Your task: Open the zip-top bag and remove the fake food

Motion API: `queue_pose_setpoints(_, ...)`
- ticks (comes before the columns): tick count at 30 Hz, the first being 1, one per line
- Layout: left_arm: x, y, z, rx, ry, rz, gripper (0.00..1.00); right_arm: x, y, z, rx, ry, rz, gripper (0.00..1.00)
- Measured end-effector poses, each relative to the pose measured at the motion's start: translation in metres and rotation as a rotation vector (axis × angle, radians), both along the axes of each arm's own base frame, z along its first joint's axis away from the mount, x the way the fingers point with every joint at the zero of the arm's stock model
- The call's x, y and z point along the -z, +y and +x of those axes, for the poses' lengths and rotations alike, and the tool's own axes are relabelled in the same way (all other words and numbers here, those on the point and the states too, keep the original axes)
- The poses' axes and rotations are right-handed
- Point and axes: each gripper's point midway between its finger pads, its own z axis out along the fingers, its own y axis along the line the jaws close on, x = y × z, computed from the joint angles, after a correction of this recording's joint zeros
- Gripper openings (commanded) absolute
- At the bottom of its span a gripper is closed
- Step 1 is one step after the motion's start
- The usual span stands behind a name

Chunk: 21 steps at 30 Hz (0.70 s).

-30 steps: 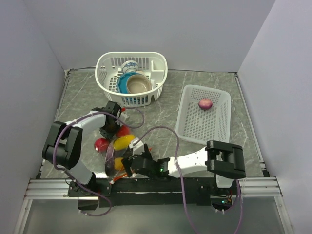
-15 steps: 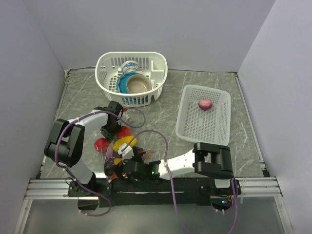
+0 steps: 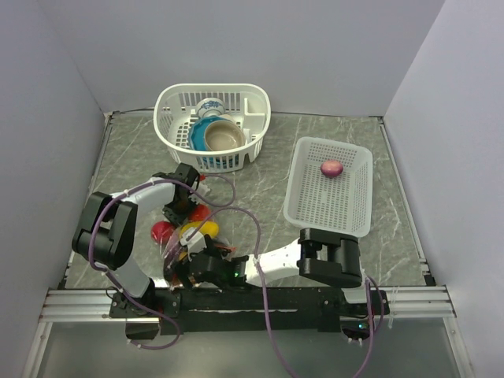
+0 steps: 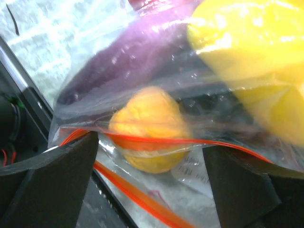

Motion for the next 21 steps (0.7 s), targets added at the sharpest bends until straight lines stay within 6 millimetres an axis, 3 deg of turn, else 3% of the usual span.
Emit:
queue_pose_setpoints(8,0.000,-0.007,0.000,0.012,0.011,-0.015,0.01,-0.005,0.009,0.012,-0.002,0.011,0.024,0.84)
queue_pose_setpoints(12,0.000,-0.013,0.000,0.029,0.016,-0.021,0.01,0.003,0.016,0.012,-0.010,0.018,0.011,0.74)
queue_pose_setpoints(15,0.000,-0.017,-0.001,0.043,0.022,-0.024,0.01,0.005,0.020,0.011,-0.020,0.026,0.009,0.63)
queue_pose_setpoints(18,0.000,-0.019,-0.001,0.048,0.026,-0.028,0.01,0.006,0.020,0.010,-0.018,0.038,0.015,0.43)
queue_pose_setpoints(19,0.000,-0.020,-0.001,0.048,0.029,-0.028,0.01,0.006,0.020,0.011,-0.015,0.041,0.017,0.30)
queue_pose_setpoints(21,0.000,-0.020,-0.001,0.049,0.030,-0.027,0.01,0.006,0.020,0.011,-0.011,0.045,0.022,0.21)
